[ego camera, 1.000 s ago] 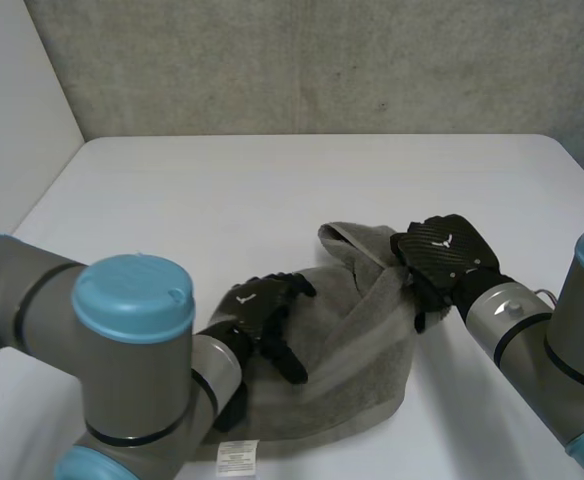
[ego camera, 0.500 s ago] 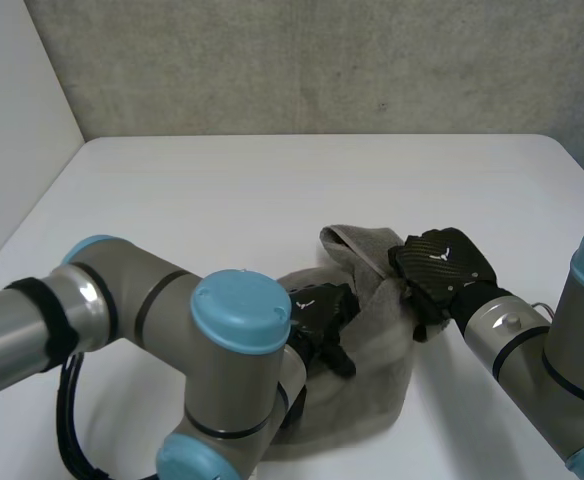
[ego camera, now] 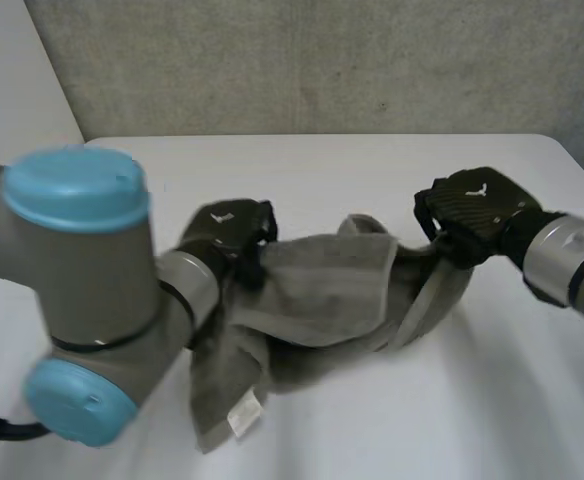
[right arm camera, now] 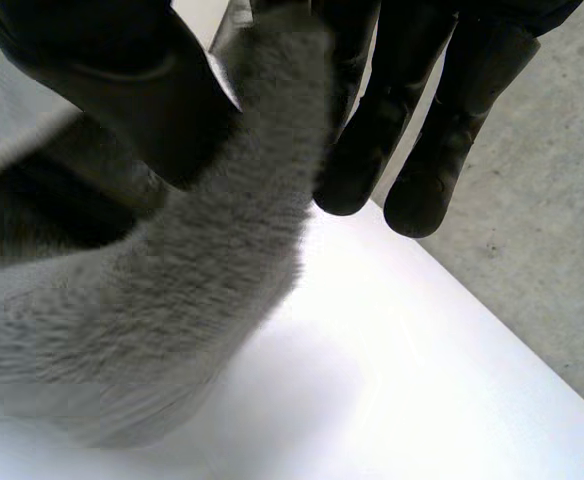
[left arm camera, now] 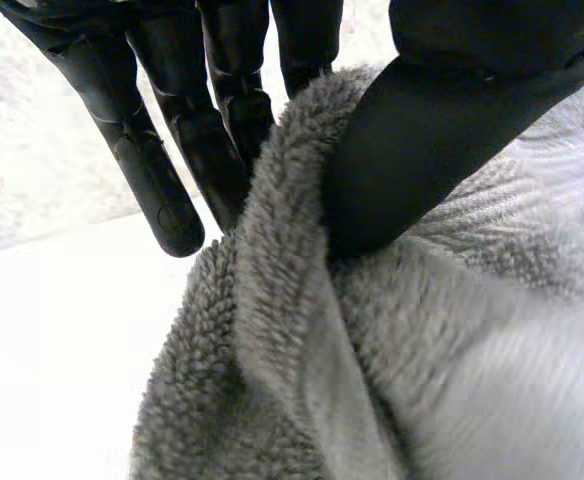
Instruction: Fold the towel.
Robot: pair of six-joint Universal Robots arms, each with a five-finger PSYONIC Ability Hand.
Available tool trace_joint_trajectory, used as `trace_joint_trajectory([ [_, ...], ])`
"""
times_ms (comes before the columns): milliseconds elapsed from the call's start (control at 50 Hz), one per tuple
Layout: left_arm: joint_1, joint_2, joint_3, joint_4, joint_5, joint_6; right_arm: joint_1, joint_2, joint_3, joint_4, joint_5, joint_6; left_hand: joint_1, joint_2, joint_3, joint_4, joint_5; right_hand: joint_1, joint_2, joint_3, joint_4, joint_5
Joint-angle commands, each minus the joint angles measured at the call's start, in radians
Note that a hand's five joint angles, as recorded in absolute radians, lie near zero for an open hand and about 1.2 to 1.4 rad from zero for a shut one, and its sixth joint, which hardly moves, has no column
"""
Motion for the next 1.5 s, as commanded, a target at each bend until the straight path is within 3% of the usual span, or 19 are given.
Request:
trace_joint_trajectory([
  [20,0.081,0.06,0.009,-0.107,0.062,0.046,-0.035,0.002,-0.124,0.194,-0.037,-0.076,0.197,0.181,0.187,0.18,0.195,0.056,0.072,0.065,0.058,0.048],
  [100,0.127,0.092,0.012,-0.137,0.079,0.048,-0.031,0.002,-0.173,0.284,-0.037,-0.126,0.197,0.181,0.187,0.18,0.195,0.056,0.072,0.065,0.058,0.048],
  [280,0.147,0.1,0.009,-0.169,0.117,0.065,-0.035,0.018,-0.194,0.409,-0.04,-0.165,0.197,0.181,0.187,0.18,0.195,0.056,0.072,0.065,0.058,0.048],
  [460,0.213,0.008,0.059,-0.173,0.117,0.224,-0.007,0.176,-0.22,0.397,0.01,-0.263,0.197,0.181,0.187,0.18,0.195,0.056,0.072,0.065,0.058,0.048],
  [540,0.235,-0.069,0.262,-0.14,0.12,0.257,0.013,0.269,-0.39,0.27,0.1,-0.226,0.197,0.181,0.187,0.18,0.195,0.056,0.072,0.065,0.058,0.048],
  [660,0.241,-0.135,0.575,-0.093,0.128,0.235,0.035,0.285,-0.601,0.074,0.19,-0.165,0.197,0.181,0.187,0.18,0.195,0.056,0.072,0.065,0.058,0.048],
  [700,0.242,-0.169,0.782,-0.065,0.129,0.173,0.044,0.268,-0.682,-0.101,0.228,-0.085,0.197,0.181,0.187,0.18,0.195,0.056,0.072,0.065,0.058,0.048],
  [840,0.262,-0.195,0.978,-0.03,0.145,0.004,0.028,0.141,-0.675,-0.304,0.242,0.094,0.197,0.181,0.187,0.18,0.195,0.056,0.072,0.065,0.058,0.048],
  [980,0.29,-0.201,0.909,-0.054,0.207,-0.052,0.025,0.085,-0.536,-0.28,0.16,0.148,0.197,0.181,0.187,0.18,0.195,0.056,0.072,0.065,0.058,0.048],
  [1080,0.357,-0.204,0.644,-0.059,0.258,-0.035,0.024,0.058,-0.334,-0.257,0.02,0.118,0.197,0.181,0.187,0.18,0.195,0.056,0.072,0.065,0.058,0.048],
  [1200,0.39,-0.247,0.484,-0.033,0.316,0.003,0.018,0.059,-0.2,-0.197,-0.059,0.069,0.197,0.181,0.187,0.18,0.195,0.056,0.072,0.065,0.058,0.048],
  [1300,0.423,-0.343,0.345,-0.016,0.384,0.156,-0.021,0.102,-0.031,-0.139,-0.109,-0.092,0.197,0.181,0.187,0.18,0.195,0.056,0.072,0.065,0.058,0.048],
  [1500,0.485,-0.42,0.268,-0.022,0.382,0.408,-0.054,0.127,0.146,-0.131,-0.114,-0.267,0.197,0.181,0.187,0.18,0.195,0.056,0.072,0.065,0.058,0.048],
])
